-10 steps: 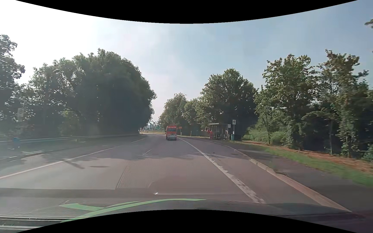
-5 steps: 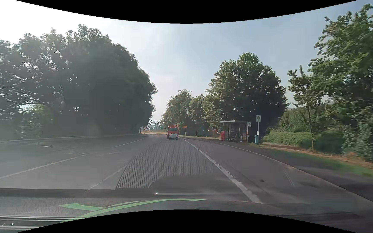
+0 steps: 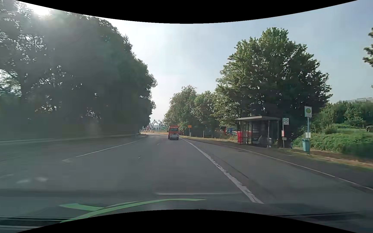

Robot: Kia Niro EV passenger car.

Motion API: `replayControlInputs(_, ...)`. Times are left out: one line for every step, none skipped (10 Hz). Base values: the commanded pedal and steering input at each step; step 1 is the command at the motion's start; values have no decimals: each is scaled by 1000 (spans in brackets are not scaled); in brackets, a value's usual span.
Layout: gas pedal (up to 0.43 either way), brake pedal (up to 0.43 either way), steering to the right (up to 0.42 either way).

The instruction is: Follow the waypoints while adhering to traffic rules and regulations

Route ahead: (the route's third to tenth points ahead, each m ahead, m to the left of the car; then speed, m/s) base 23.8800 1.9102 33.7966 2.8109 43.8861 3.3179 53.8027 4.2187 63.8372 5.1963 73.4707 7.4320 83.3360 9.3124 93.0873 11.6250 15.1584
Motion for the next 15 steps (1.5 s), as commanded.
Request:
replayControlInputs(67, 0, -13)
replayControlInputs(67, 0, -13)
replayControlInputs(0, 0, -13)
replayControlInputs(0, 0, -13)
replayControlInputs(0, 0, -13)
replayControlInputs(0, 0, -13)
replayControlInputs(0, 0, -13)
replayControlInputs(0, 0, -13)
replayControlInputs(0, 0, -13)
replayControlInputs(0, 0, -11)
replayControlInputs(0, 0, -10)
replayControlInputs(0, 12, -11)
replayControlInputs(0, 61, -11)
replayControlInputs(0, 134, -11)
replayControlInputs(0, 152, -10)
